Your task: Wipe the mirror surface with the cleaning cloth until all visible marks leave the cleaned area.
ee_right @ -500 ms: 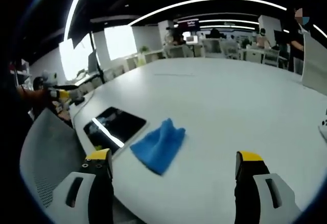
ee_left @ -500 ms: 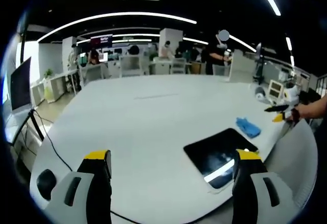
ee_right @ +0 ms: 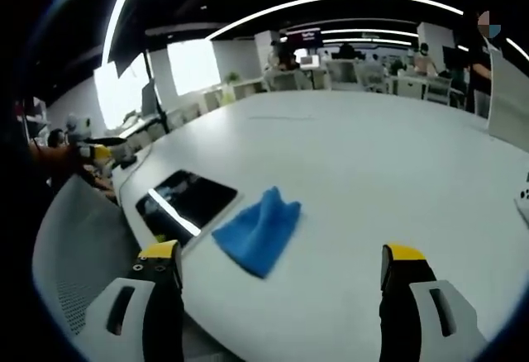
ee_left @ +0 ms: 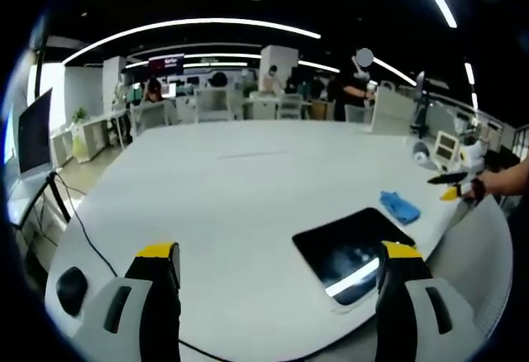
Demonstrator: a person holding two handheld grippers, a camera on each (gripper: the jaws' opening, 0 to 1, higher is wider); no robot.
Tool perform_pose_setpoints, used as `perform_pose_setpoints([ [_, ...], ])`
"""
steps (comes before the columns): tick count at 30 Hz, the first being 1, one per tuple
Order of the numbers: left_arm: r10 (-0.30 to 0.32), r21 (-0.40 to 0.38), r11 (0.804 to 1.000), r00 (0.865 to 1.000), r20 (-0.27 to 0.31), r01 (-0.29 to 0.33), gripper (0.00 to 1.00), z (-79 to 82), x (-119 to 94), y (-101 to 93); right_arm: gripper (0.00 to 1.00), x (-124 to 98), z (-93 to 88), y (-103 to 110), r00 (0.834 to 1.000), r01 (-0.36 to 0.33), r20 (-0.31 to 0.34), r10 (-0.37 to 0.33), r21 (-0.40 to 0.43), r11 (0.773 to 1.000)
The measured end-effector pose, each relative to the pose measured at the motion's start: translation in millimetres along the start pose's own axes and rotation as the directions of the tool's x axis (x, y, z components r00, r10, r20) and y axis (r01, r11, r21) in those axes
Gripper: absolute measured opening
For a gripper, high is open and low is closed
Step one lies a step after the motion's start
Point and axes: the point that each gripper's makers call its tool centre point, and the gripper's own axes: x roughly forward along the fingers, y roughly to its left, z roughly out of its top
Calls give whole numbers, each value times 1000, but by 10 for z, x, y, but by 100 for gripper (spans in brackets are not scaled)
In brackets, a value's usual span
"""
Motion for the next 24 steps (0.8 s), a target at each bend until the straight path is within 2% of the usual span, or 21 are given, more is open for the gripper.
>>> perform_pose_setpoints([
  [7, 1, 5, 1000, 1000, -14, -1, 100, -24, -26, 20, 100, 10, 64, -49, 1000, 11, 7, -11, 4, 1000],
  [14, -6, 14, 1000, 1000, -8, 6, 100, 36, 11, -7, 100, 40, 46, -30, 1000, 5, -3, -5, 3, 1000],
  [24, -19, 0, 1000, 999, -27, 19, 100, -84, 13, -64, 100, 61, 94, -32, 1000, 9, -6, -9, 16, 1000],
])
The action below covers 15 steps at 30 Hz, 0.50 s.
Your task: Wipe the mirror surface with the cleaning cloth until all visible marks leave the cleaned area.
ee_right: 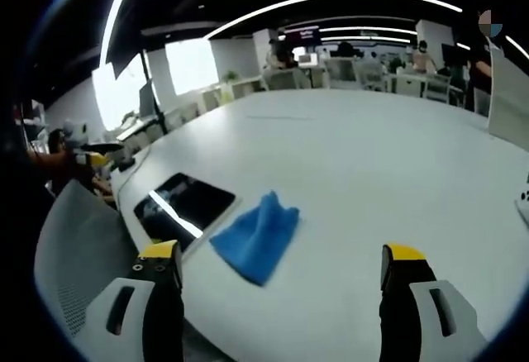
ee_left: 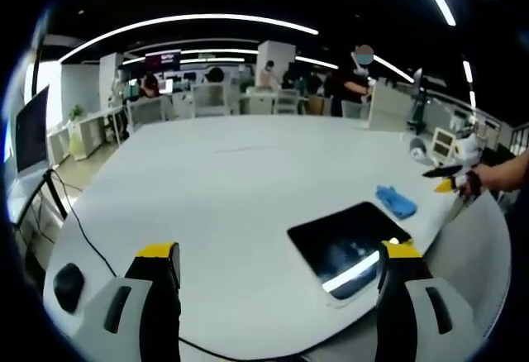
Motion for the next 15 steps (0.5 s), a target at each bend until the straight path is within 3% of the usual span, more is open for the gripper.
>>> perform_pose_setpoints([
  [15, -27, -3, 1000, 1000, -2, 27, 100, 7, 131, 3, 100, 5, -17, -13, 999, 32, 3, -32, 41, 999],
])
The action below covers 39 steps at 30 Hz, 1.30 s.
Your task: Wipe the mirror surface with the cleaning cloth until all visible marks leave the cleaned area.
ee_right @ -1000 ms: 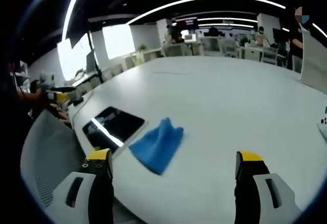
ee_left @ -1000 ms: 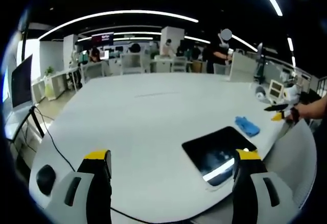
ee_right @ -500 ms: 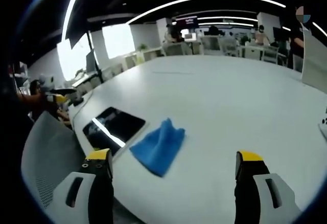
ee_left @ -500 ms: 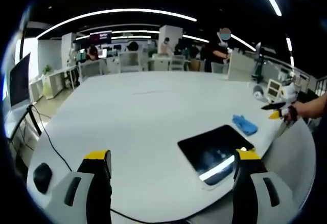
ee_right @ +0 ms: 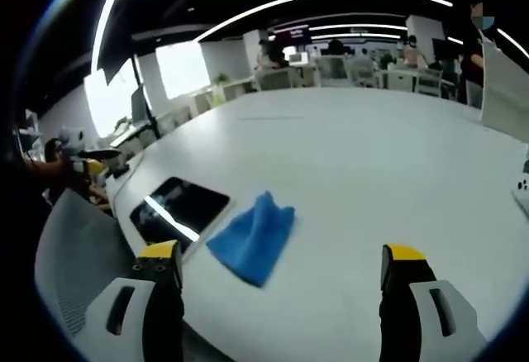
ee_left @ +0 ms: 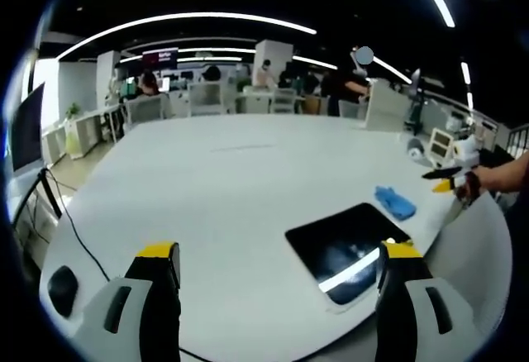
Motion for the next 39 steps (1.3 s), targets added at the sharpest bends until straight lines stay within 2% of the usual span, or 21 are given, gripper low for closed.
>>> perform_pose_setpoints([
  [6, -11, 3, 1000, 1000, 1, 11, 100, 23, 40, -12, 100, -15, -8, -21, 1000, 15, 1, -15, 13, 1000],
  [15, -16, 5, 1000, 1000, -7, 16, 100, -3, 28, -29, 100, -28, 71, 28, 1000, 21, 16, -21, 18, 1000],
  [20, -18, 1, 1000, 1000, -11, 18, 100, -52, -8, -82, 100, -5, 89, 92, 999, 26, 18, -26, 3, 1000],
  [22, -17, 1, 1000, 1000, -8, 17, 100, -71, -32, -103, 95, 10, 84, 104, 1000, 27, 1, -27, -17, 999],
  [24, -17, 10, 1000, 1000, 1, 17, 100, -71, -60, -133, 95, 21, 118, 103, 999, 43, 6, -43, -35, 998],
  [26, -17, 7, 1000, 1000, -1, 17, 100, -89, -69, -132, 88, 39, 149, 144, 1000, 24, 11, -23, -30, 999],
  [28, -14, 5, 1000, 1000, -2, 14, 100, -111, -83, -138, 82, 90, 190, 150, 999, 42, 29, -41, -39, 998],
  [30, -10, -3, 1000, 1000, 2, 10, 100, -132, -92, -143, 72, 156, 207, 210, 999, 35, 36, -33, -54, 998],
  [33, -8, -6, 1000, 1000, -7, 8, 100, -179, -101, -182, 55, 308, 215, 259, 999, 48, 16, -47, -75, 996],
  [35, -10, -10, 1000, 1000, -9, 10, 100, -190, -97, -206, 48, 388, 213, 275, 998, 55, 7, -55, -78, 995],
  [36, -12, -8, 1000, 1000, -10, 12, 100, -188, -95, -224, 45, 446, 163, 304, 999, 39, -26, -40, -69, 997],
  [39, -12, -10, 1000, 1000, -16, 12, 100, -180, -88, -227, 37, 577, 135, 364, 999, 23, -46, -26, -76, 997],
])
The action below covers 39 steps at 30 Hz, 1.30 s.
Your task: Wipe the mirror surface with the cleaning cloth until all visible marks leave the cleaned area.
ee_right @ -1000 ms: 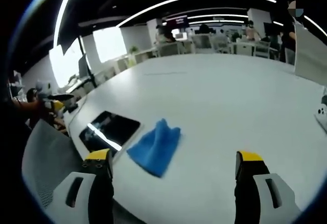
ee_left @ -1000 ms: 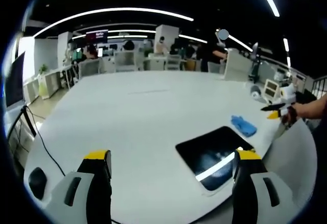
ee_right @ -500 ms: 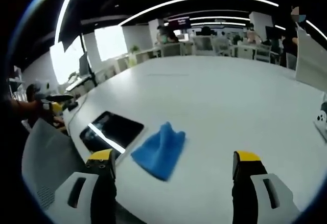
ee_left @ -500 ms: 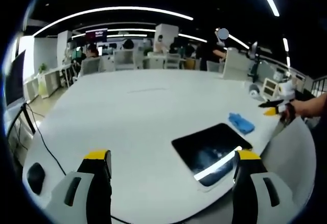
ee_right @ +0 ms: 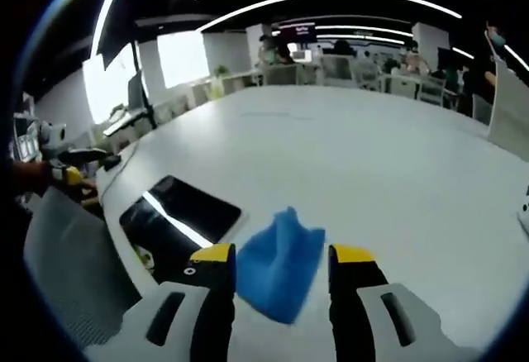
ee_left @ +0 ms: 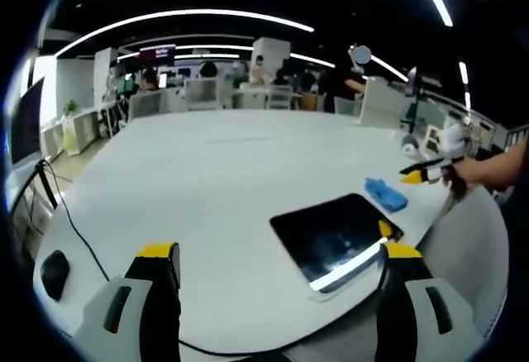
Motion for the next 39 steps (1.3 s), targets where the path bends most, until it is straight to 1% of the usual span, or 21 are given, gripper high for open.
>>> perform_pose_setpoints([
  [1, -2, 3, 1000, 1000, -3, 2, 100, 8, 1, -8, 34, 19, -6, 7, 1000, -1, -5, 1, -2, 1000],
  [3, -14, 16, 1000, 1000, -9, 14, 100, 22, 3, -34, 27, 134, -49, 33, 999, -3, -40, 2, -21, 1000],
  [6, -23, 26, 999, 999, -31, 24, 100, -5, 20, -20, 25, 259, -110, 40, 997, -6, -76, 3, -38, 999],
  [8, -30, 28, 999, 999, -35, 31, 100, -2, 29, -8, 25, 320, -178, -32, 993, 45, -109, -48, -24, 999],
  [10, -34, 31, 999, 999, -34, 35, 100, 8, 43, 8, 23, 327, -193, -44, 992, 40, -114, -45, -45, 998],
  [14, -42, 24, 999, 998, -39, 43, 100, -14, 96, -18, 13, 351, -209, -156, 987, 102, -120, -105, -32, 994],
  [15, -47, 25, 999, 998, -40, 48, 100, -23, 110, -33, 12, 360, -208, -154, 988, 97, -117, -100, -30, 995],
  [18, -57, 27, 998, 997, -45, 59, 100, -40, 133, -69, 20, 405, -238, -115, 989, 80, -124, -81, -18, 997],
  [20, -59, 28, 998, 997, -46, 61, 100, -34, 131, -70, 20, 407, -245, -82, 988, 74, -132, -79, -41, 996],
  [21, -58, 26, 998, 997, -44, 59, 100, -27, 124, -64, 18, 402, -291, -100, 983, 77, -157, -91, -95, 993],
  [22, -55, 24, 998, 998, -41, 56, 100, -23, 119, -49, 16, 415, -310, -106, 983, 78, -159, -95, -110, 991],
  [24, -45, 19, 999, 998, -40, 46, 100, -34, 109, -1, 13, 429, -297, -100, 985, 79, -150, -89, -67, 995],
  [25, -42, 17, 999, 998, -39, 43, 100, -36, 106, 4, 6, 430, -304, -98, 984, 83, -154, -90, -56, 995],
  [26, -39, 16, 999, 999, -38, 39, 100, -38, 104, 9, 2, 427, -306, -93, 982, 81, -163, -93, -79, 994],
  [27, -35, 13, 999, 999, -35, 36, 100, -40, 101, 18, 2, 432, -299, -87, 982, 85, -164, -99, -91, 992],
  [29, -33, 8, 999, 999, -30, 33, 100, -52, 105, 25, 1, 429, -288, -92, 980, 92, -173, -102, -65, 994],
  [30, -33, 7, 999, 999, -30, 33, 100, -64, 107, 18, 1, 416, -274, -90, 979, 95, -178, -96, -12, 995],
  [31, -34, 6, 999, 999, -31, 34, 100, -72, 108, 13, 1, 407, -257, -93, 980, 98, -177, -93, 16, 995],
  [35, -40, 7, 999, 999, -29, 40, 100, -69, 98, -14, 1, 346, -67, -97, 987, 86, -141, -74, 78, 993],
  [38, -34, 3, 999, 999, -25, 34, 100, -70, 75, 24, 1, 326, 41, -53, 991, 62, -128, -47, 119, 991],
  [39, -32, 2, 999, 999, -21, 32, 100, -67, 64, 44, 1, 313, 72, -13, 991, 49, -128, -30, 150, 987],
])
